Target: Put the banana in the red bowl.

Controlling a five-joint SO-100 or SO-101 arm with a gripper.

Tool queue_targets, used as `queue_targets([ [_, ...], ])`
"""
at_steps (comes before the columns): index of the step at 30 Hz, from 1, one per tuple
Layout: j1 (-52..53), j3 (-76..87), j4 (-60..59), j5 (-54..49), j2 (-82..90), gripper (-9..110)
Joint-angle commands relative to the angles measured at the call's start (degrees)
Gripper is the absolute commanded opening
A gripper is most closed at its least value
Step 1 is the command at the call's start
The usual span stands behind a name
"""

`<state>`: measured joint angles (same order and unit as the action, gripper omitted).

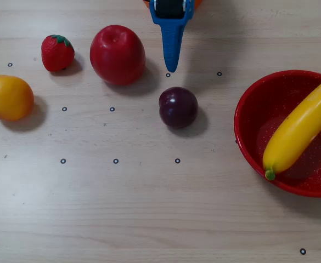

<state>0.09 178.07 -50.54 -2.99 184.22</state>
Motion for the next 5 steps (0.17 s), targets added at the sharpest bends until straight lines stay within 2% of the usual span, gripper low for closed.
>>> queue_targets([
  [1,1.0,0.6,0.2,0.8,0.9,0],
  [5,1.0,0.6,0.2,0.8,0.9,0],
])
